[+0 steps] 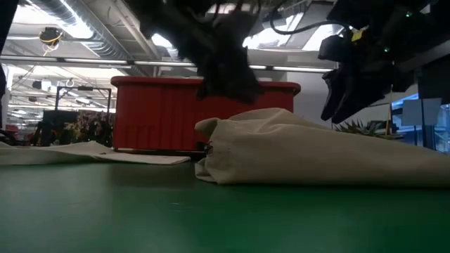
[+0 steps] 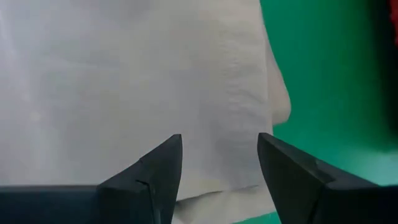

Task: Fold Laundry from Bin
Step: Fold the light brown shorts

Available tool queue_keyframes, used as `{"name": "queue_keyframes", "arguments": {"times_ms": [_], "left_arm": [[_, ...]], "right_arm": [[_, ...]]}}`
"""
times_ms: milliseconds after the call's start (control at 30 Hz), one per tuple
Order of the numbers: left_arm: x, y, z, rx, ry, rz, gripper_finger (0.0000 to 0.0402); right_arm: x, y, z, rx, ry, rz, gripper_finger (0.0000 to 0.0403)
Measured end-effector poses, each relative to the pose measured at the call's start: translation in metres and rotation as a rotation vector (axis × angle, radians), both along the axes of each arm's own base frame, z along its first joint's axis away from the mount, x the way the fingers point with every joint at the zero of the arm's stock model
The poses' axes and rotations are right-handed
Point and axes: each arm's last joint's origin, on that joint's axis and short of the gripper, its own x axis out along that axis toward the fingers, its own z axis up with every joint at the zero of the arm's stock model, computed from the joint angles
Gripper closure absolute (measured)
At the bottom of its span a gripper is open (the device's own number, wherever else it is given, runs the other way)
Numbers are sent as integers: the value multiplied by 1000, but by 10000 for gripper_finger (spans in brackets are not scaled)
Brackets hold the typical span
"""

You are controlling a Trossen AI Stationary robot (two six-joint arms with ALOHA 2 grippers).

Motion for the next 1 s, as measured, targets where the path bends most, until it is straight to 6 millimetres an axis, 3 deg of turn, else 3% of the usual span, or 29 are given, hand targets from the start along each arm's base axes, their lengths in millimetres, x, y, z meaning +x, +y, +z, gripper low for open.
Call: {"name": "queue_keyframes", "arguments": {"times_ms": [167,267,533,767,1000], "left_arm": [[-2,19,-1,72,34,-12,205],[-3,25,-2,86,55,-37,195],[-6,24,-6,59,96,-192,200],[-14,26,-13,48,201,-194,201],[-17,34,-14,65,231,-163,203]], "right_arm": [[2,-6,3,-71,-22,14,194],[4,-14,1,-30,-25,49,194],[0,-35,-3,121,-56,61,194],[-6,-40,-6,193,-27,61,194],[1,-42,-19,209,28,54,194]]}}
